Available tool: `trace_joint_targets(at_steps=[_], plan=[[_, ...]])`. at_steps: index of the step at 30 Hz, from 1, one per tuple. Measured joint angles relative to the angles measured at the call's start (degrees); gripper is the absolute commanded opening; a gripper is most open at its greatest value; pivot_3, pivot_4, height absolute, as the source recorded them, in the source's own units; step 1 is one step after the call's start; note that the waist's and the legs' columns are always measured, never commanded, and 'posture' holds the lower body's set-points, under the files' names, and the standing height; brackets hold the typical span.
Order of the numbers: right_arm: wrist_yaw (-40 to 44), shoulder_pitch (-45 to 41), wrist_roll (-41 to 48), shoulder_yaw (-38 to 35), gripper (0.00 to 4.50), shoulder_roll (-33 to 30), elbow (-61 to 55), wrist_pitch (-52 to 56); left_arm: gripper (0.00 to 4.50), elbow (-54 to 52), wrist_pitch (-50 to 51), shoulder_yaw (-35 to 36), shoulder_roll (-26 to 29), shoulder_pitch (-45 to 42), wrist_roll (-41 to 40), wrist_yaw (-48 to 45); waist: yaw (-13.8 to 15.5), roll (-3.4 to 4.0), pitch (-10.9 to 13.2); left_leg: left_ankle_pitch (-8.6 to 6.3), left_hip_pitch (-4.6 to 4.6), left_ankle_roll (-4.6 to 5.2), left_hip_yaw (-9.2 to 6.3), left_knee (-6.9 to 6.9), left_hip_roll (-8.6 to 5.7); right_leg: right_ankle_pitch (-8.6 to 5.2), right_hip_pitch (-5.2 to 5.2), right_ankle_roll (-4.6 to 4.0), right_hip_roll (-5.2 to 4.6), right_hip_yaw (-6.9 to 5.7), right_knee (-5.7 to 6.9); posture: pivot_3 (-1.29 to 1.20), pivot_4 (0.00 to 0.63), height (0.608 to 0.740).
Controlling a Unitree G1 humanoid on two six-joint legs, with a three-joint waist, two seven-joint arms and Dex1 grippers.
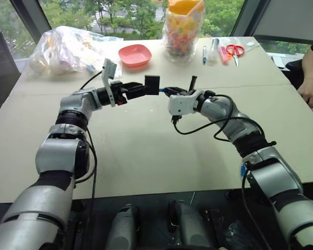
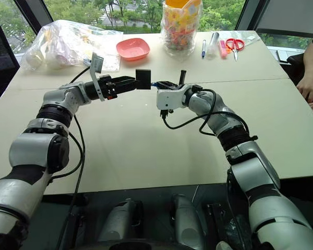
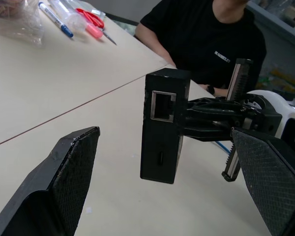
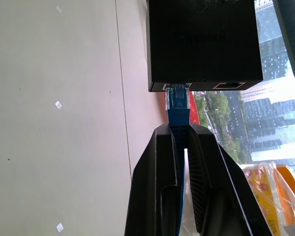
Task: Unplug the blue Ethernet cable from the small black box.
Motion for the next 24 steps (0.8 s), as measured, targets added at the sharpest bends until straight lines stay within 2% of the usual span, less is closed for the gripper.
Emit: trace_joint_targets(at_steps=[3,7,9,10,13,17,19,22,23,24], plan=[[0.52,1.67,-0.01,-0.13,0.0,-0.08,-3.14,2.0,3.59,2.24,-1.38,0.88,-0.7,-0.98,0.93,0.98,0.14,0.0,0.0,0.0,-0.01,0.0,-0.05,0.02,0.0,0.0,0.0,-0.01,0.0,-0.01,0.01,0.0,0.15,0.74],[1.18,3.3,-0.12,-0.17,0.0,-0.11,-6.61,4.45,1.86,3.18,-1.85,2.45,-1.49,-1.9,1.61,1.21,0.17,0.0,0.0,-0.01,-0.03,0.03,-0.05,0.02,-0.01,0.0,0.0,-0.01,0.0,-0.01,0.0,0.0,0.15,0.74],[1.52,3.76,-0.4,-0.17,0.0,-0.15,-7.14,5.61,0.84,3.19,-1.87,2.77,-1.69,-1.99,1.96,0.08,0.17,0.0,0.0,-0.01,-0.03,0.03,-0.05,0.02,-0.01,0.01,0.0,-0.01,0.0,-0.02,0.0,0.0,0.15,0.74],[1.57,3.92,-0.44,-0.17,0.0,-0.14,-7.21,6.12,0.53,3.19,-1.84,2.87,-2.01,-2.06,2.08,-0.56,0.19,0.0,0.0,-0.01,-0.03,0.03,-0.05,0.02,-0.01,0.01,0.0,-0.01,0.0,-0.02,0.01,0.0,0.15,0.74],[2.3,4.09,-0.46,-0.17,0.0,-0.15,-8.48,7.17,0.51,3.18,-1.89,3.05,-1.83,-2.07,2.63,-1.28,0.09,-0.01,0.01,-0.01,-0.01,0.03,-0.06,0.02,-0.01,0.0,0.0,-0.01,0.0,-0.01,0.01,0.0,0.15,0.74],[3.7,4.72,0.71,-0.26,1.65,0.14,-10.68,7.82,0.51,3.19,-2.01,3.04,-1.64,-1.98,3.78,-1.18,0.12,-0.01,0.01,-0.01,-0.02,0.03,-0.07,0.02,-0.01,0.0,0.0,-0.01,0.0,-0.02,0.02,0.0,0.15,0.74],[4.12,5.66,1.55,-0.89,2.78,0.18,-13.39,9.16,0.51,3.2,-2.15,3.05,-1.68,-1.74,4.47,-0.56,0.18,-0.01,0.01,-0.01,-0.02,0.03,-0.08,0.02,-0.01,0.0,0.01,-0.01,0.0,-0.02,0.02,0.0,0.15,0.74],[5.12,8.73,5.05,-4.22,4.21,0.76,-17.18,13.92,0.51,3.23,-2.11,4.17,-1.54,-1.44,4.52,0.22,0.4,-0.02,0.0,-0.01,-0.03,0.03,-0.12,0.05,-0.01,0.01,0.04,-0.02,-0.01,-0.04,0.02,0.0,0.15,0.74],[5.63,10.93,8.26,-6.84,4.21,2.27,-19.57,17.53,0.51,3.26,-2.01,4.85,-1.23,-1.38,4.35,0.43,0.44,-0.04,-0.01,-0.01,-0.03,0.03,-0.17,0.06,-0.01,0.01,0.06,-0.03,-0.01,-0.07,0.01,0.0,0.15,0.74],[6.6,14.23,15.91,-11.18,4.21,5.76,-24.26,25.62,0.51,3.35,-1.44,6.29,-0.87,-1.35,3.63,0.81,0.46,-0.05,-0.01,-0.01,-0.04,0.03,-0.2,0.05,0.0,0.03,0.05,-0.06,-0.01,-0.07,0.02,0.0,0.15,0.74]])
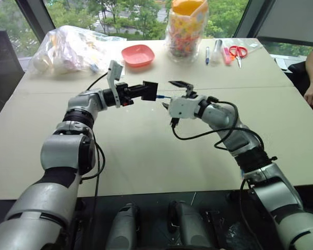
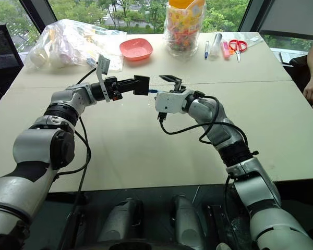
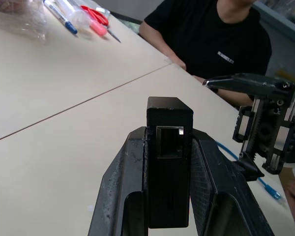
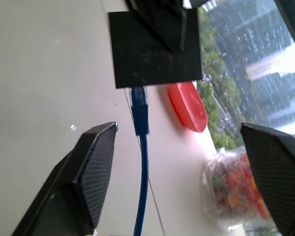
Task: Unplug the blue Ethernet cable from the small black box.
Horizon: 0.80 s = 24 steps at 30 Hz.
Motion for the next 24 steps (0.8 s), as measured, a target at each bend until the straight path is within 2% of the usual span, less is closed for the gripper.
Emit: trace_joint_targets(at_steps=[2,4,5,8,14,18,24], plan=[[0.7,5.17,18.62,-9.02,4.21,7.76,-9.86,18.4,0.51,0.08,2.11,3.26,1.03,0.04,-2.3,0.18,-0.12,0.0,0.0,0.0,0.0,0.0,-0.22,0.0,0.09,0.11,0.0,-0.19,0.02,-0.01,0.05,0.0,0.15,0.74],[-0.04,7.54,35.64,-15.45,4.21,12.79,-17.27,33.95,0.51,-0.08,5.14,6.27,1.09,0.03,-5.11,-0.77,-0.15,0.0,0.01,0.0,0.02,0.0,-0.22,0.02,0.25,0.12,0.02,-0.2,0.01,-0.02,0.07,0.0,0.15,0.74],[-1.14,7.93,42.5,-17.94,4.21,14.89,-20.24,39.23,0.51,-0.21,7.15,7.58,1.1,0.03,-6.46,-1.57,-0.15,0.0,0.01,0.0,0.02,0.0,-0.22,0.05,0.28,0.14,0.02,-0.22,0.02,-0.03,0.08,0.0,0.15,0.74],[-6.5,7.83,55.88,-22.57,4.21,20.86,-24.45,47.57,0.51,-2.12,13.35,10.34,1.05,0.04,-10.12,-4.31,-0.11,0.0,0.0,0.0,0.07,0.0,-0.24,0.07,0.35,0.15,0.06,-0.24,0.06,-0.06,0.07,0.0,0.15,0.74],[-15.1,7.84,60.92,-25.36,4.21,25.82,-21.57,48.58,0.51,-12.29,22.52,10.64,-0.28,4.15,-13.74,-8.51,-0.1,0.03,-0.01,0.0,0.05,0.0,-0.21,0.05,0.33,0.13,0.04,-0.21,0.06,-0.03,0.04,0.0,0.15,0.74],[-16.24,6.84,61.5,-25.46,4.21,26.58,-19.98,46.43,0.51,-16.4,26.38,9.39,-1.84,8.22,-14.44,-8.01,-0.16,0.03,-0.01,0.0,0.0,0.0,-0.21,0.05,0.29,0.17,0.0,-0.28,0.07,-0.03,0.04,0.0,0.15,0.74],[-15.73,5.23,62.52,-24.82,4.21,26.85,-18.25,43.95,0.51,-22.27,28.63,9.18,-2.33,8.64,-16.78,-6.35,-0.19,0.03,-0.01,0.0,0.03,0.0,-0.22,0.05,0.31,0.15,0.02,-0.25,0.09,-0.02,0.04,0.0,0.15,0.74]])
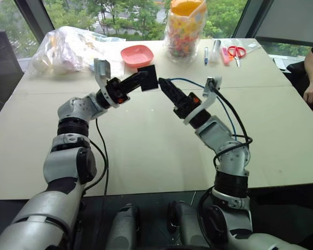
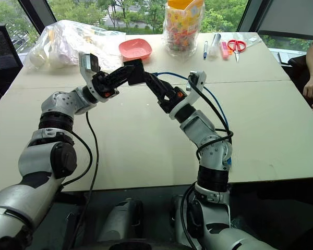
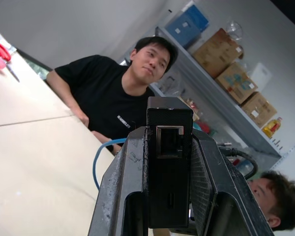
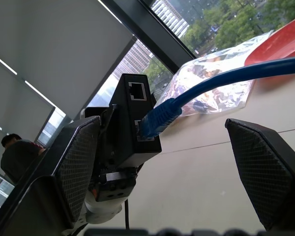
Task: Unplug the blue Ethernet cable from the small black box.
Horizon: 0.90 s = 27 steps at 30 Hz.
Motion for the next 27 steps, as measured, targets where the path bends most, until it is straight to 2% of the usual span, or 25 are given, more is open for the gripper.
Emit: trace_joint_targets(at_steps=[4,6,8,13,14,27], plan=[[0.59,-0.01,0.01,1.27,4.21,0.01,1.15,-0.82,0.51,-0.45,0.66,-0.05,-0.28,0.15,-0.19,0.99,0.0,0.0,0.0,0.0,-0.01,0.0,0.0,0.0,-0.01,0.0,-0.01,0.0,0.0,0.0,0.0,0.0,0.15,0.74],[0.89,-0.02,0.05,1.74,3.72,0.15,1.35,-1.48,0.51,-0.52,0.79,-0.1,-0.44,0.29,-0.32,1.2,0.01,0.0,0.0,0.0,-0.01,0.0,0.0,0.0,-0.01,0.0,-0.01,0.0,0.0,0.0,0.0,0.0,0.15,0.74],[1.0,-0.03,0.34,1.85,2.96,0.67,1.94,-2.18,0.51,-0.84,0.95,-0.13,-0.44,0.42,-0.66,1.29,0.0,0.0,0.0,0.0,-0.01,0.0,0.0,0.0,-0.01,0.0,-0.01,0.0,0.0,0.0,0.0,0.0,0.15,0.74],[0.9,-0.5,3.68,0.96,0.32,2.38,2.97,-4.15,0.51,-1.11,0.99,-0.1,-0.53,0.49,-1.4,2.1,0.01,0.0,0.0,0.0,-0.01,0.0,0.0,0.0,0.0,0.0,-0.01,-0.01,0.0,0.0,0.0,0.0,0.15,0.74],[0.74,-0.59,4.84,0.4,0.02,2.39,3.21,-4.45,0.51,-1.58,1.03,-0.02,-0.58,0.66,-2.13,2.09,0.02,0.0,0.0,0.0,-0.01,0.0,0.0,0.0,0.0,0.01,0.0,-0.01,0.0,0.0,0.0,0.0,0.15,0.74],[0.38,-0.61,5.52,2.09,0.02,2.28,4.67,-7.39,0.51,-1.97,0.93,-0.21,-0.12,1.07,-3.67,3.31,0.01,0.0,0.0,0.0,-0.01,0.0,-0.01,0.0,0.01,-0.07,0.0,0.12,0.0,-0.01,-0.02,0.0,0.15,0.74]])
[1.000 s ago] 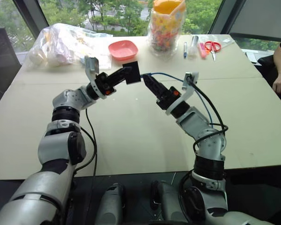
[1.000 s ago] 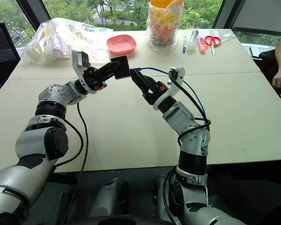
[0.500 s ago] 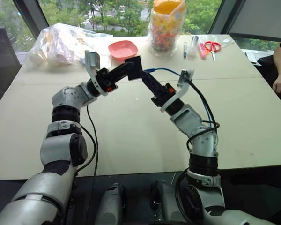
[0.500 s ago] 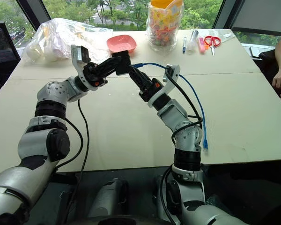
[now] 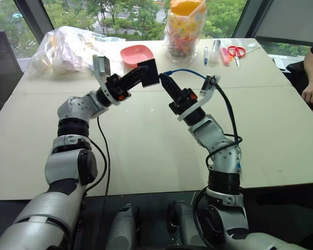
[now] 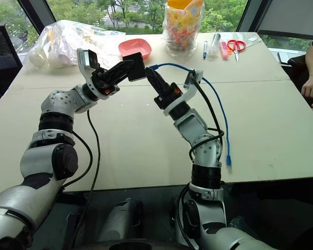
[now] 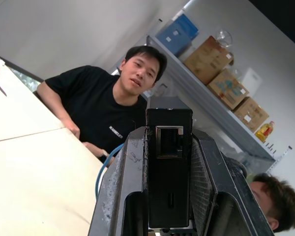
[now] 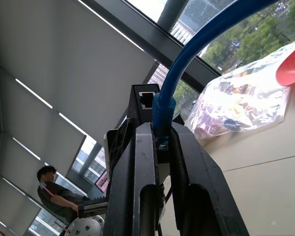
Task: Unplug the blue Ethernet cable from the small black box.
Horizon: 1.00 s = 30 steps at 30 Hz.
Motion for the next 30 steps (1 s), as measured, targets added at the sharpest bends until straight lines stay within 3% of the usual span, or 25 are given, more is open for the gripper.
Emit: trace_joint_targets(at_steps=[3,6,10,12,16,22,27,28,30], plan=[[0.17,-0.92,-1.92,1.22,0.02,-1.73,2.3,-1.09,0.51,0.14,-0.2,-0.05,1.04,1.04,0.07,0.75,-0.15,0.01,0.0,0.0,0.0,0.0,0.01,0.0,0.01,0.0,-0.02,0.0,0.02,0.0,0.0,0.0,0.15,0.74],[1.62,-5.84,-5.13,4.33,0.02,-7.93,5.73,-1.2,0.51,0.5,-0.67,0.15,2.37,1.15,-0.28,2.18,-0.14,0.02,0.02,0.0,-0.01,0.0,0.01,0.0,0.0,0.0,-0.03,0.0,0.0,0.01,0.0,0.0,0.15,0.74],[0.67,-10.17,-10.17,-3.64,0.02,-19.36,8.75,-7.47,0.51,0.52,-3.01,2.48,7.96,4.0,-0.07,3.88,0.39,0.02,0.02,-0.02,-0.05,0.04,0.01,-0.04,-0.07,-0.04,-0.01,0.05,-0.1,0.0,-0.07,0.0,0.15,0.74],[1.24,-12.03,-11.56,-5.89,0.02,-23.01,10.87,-8.44,0.51,0.48,-4.31,3.28,8.04,4.69,-0.09,5.25,0.28,0.02,0.02,-0.05,-0.06,0.08,0.05,-0.05,-0.08,-0.04,-0.02,0.05,-0.12,0.01,-0.09,0.0,0.15,0.74],[4.22,-17.94,-14.3,-4.74,0.02,-27.12,17.36,-8.35,0.51,-3.75,-7.59,1.28,3.15,5.84,0.49,8.0,0.14,0.02,0.02,-0.05,-0.03,0.08,0.08,-0.05,-0.23,-0.03,0.0,0.05,-0.11,0.03,-0.06,0.0,0.15,0.74],[7.92,-21.38,-23.98,-2.17,0.02,-35.59,33.64,-9.46,0.51,-14.17,-22.11,-8.0,-0.45,12.56,10.25,13.7,0.15,0.01,0.01,-0.05,-0.02,0.09,0.3,-0.07,-0.27,0.07,-0.01,-0.11,-0.12,0.06,-0.08,0.0,0.15,0.74],[8.46,-23.8,-33.12,2.21,0.02,-36.59,51.62,-11.89,0.51,-21.22,-33.01,-14.23,-6.17,14.71,15.64,18.4,0.19,0.01,0.01,-0.05,-0.03,0.09,0.35,-0.07,-0.29,0.07,-0.03,-0.11,-0.13,0.09,-0.07,0.0,0.15,0.74],[8.8,-23.81,-33.92,2.34,0.85,-36.51,53.29,-12.48,0.51,-21.59,-34.37,-14.95,-6.4,14.71,16.29,19.11,0.1,0.01,0.01,-0.05,-0.02,0.09,0.36,-0.08,-0.29,0.07,-0.04,-0.1,-0.11,0.1,-0.08,0.0,0.15,0.74],[9.48,-23.81,-34.71,2.17,1.65,-36.46,55.6,-13.39,0.51,-21.57,-36.78,-15.4,-7.49,14.71,17.11,20.55,-0.04,0.02,0.01,-0.05,-0.02,0.09,0.37,-0.09,-0.28,0.07,-0.05,-0.1,-0.09,0.11,-0.07,0.0,0.15,0.74]])
